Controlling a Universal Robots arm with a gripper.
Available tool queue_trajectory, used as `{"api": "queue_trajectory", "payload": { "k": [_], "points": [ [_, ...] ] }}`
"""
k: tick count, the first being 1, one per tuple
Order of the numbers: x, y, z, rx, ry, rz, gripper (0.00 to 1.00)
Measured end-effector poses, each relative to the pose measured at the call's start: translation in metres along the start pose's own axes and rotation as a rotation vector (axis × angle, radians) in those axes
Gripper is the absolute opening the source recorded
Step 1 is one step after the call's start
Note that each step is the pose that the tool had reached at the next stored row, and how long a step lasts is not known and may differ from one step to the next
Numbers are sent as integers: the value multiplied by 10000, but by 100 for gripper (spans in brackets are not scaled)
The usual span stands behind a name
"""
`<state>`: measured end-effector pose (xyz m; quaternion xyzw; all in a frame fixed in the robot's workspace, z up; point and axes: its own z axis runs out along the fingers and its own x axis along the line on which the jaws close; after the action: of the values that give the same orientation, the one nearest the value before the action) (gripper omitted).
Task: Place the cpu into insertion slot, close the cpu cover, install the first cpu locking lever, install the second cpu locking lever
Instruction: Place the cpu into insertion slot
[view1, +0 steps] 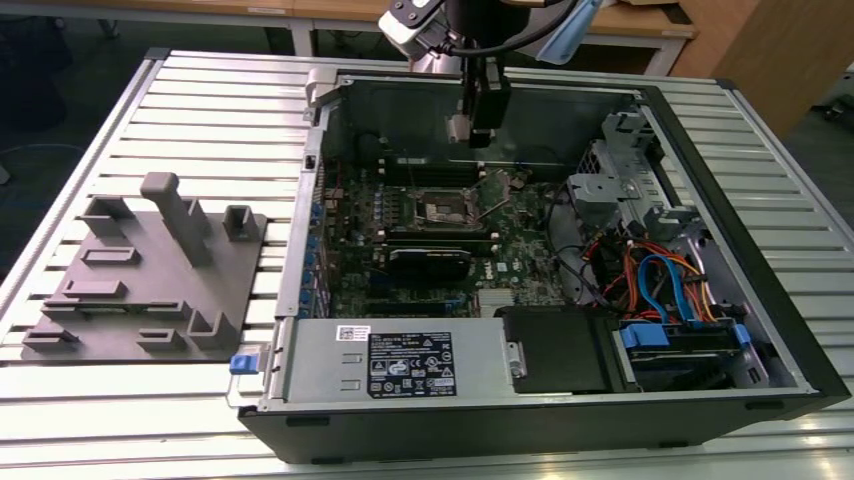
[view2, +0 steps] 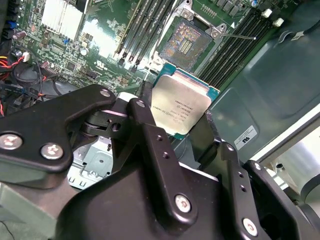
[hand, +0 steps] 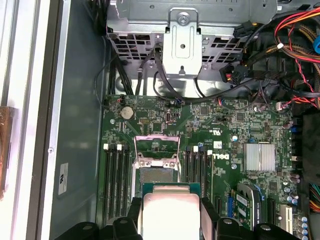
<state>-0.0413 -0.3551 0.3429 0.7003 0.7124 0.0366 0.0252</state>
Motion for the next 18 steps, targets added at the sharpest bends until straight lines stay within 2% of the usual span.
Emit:
{"api": "queue_trajectory", "payload": {
  "k": [11,18],
  "points": [
    [0,0,3,-1,1,-3,54],
    [6,-10,113,-3,1,2,54]
  ]
}}
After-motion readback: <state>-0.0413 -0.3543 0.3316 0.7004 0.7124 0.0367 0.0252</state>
